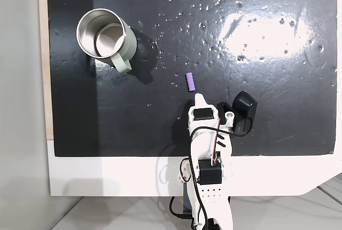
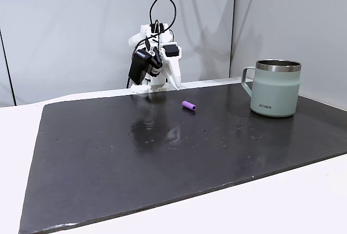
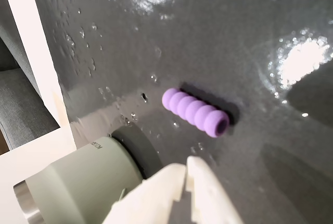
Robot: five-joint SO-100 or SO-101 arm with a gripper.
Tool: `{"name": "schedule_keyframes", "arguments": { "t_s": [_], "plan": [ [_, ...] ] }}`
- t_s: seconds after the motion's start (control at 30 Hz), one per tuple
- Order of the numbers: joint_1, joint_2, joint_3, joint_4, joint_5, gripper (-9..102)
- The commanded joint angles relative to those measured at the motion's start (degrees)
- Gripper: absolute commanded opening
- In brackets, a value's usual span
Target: Grasp a pengrip and put it in the cup.
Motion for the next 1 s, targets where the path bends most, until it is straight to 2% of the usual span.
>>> {"name": "schedule_keyframes", "arguments": {
  "t_s": [0.0, 0.2, 0.43, 0.63, 0.73, 0.97],
  "plan": [
    [-0.7, 0.7, -0.5, -1.2, -0.1, 0],
    [-1.4, 0.7, -1.1, -1.3, -6.3, 0],
    [-5.5, -0.1, -16.0, 8.3, -19.2, 0],
    [-9.8, -14.9, -35.1, 14.0, -28.0, 0],
    [-9.9, -19.5, -42.7, 17.0, -36.0, 0],
    [-10.5, -27.8, -51.6, 20.6, -52.0, 3]
  ]
}}
